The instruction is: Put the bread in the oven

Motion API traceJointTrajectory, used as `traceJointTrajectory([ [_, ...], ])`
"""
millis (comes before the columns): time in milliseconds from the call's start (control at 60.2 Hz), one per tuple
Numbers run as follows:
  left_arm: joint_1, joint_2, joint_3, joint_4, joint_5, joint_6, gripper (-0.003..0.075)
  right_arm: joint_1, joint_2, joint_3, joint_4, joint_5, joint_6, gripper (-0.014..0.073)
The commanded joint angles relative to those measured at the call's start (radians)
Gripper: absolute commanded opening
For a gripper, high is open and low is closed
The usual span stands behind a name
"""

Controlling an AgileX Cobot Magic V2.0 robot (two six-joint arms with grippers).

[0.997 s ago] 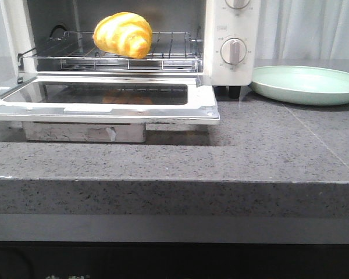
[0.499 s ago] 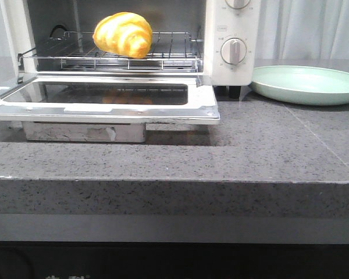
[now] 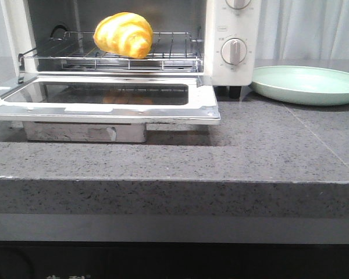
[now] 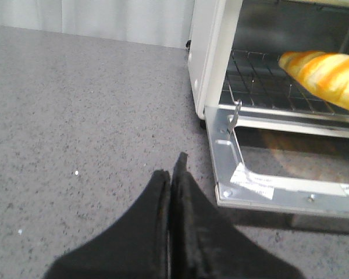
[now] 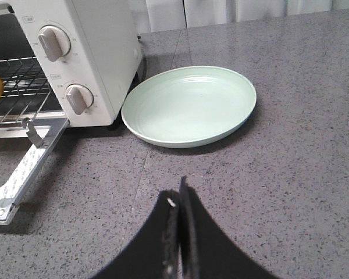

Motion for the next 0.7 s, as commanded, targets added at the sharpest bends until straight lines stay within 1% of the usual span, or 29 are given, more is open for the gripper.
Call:
traceJointTrajectory([
  [0,0.003,-0.086,0.054,0.002,-0.078,0.0,-0.002,-0.006,0.006,-0.028,-0.009,-0.082,-0.009,-0.0016],
  [216,0.003,-0.268,0.184,0.002,-0.078,0.0,-0.002,-0.006,0.006,-0.028,-0.009,-0.082,-0.009,-0.0016],
  [249,0.006,-0.266,0.196,0.002,-0.094,0.0,-0.002,-0.006,0.007,-0.028,-0.009,-0.082,-0.009,-0.0016],
  [283,0.01,-0.264,0.196,0.002,-0.069,0.0,-0.002,-0.006,0.007,-0.028,-0.009,-0.081,-0.009,-0.0016],
  [449,0.041,-0.266,0.196,0.002,-0.078,0.0,-0.002,-0.006,0.007,-0.028,-0.009,-0.079,-0.009,-0.0016],
  [682,0.043,-0.263,0.196,0.002,-0.078,0.0,-0.002,-0.006,0.007,-0.028,-0.009,-0.079,-0.009,-0.0016],
])
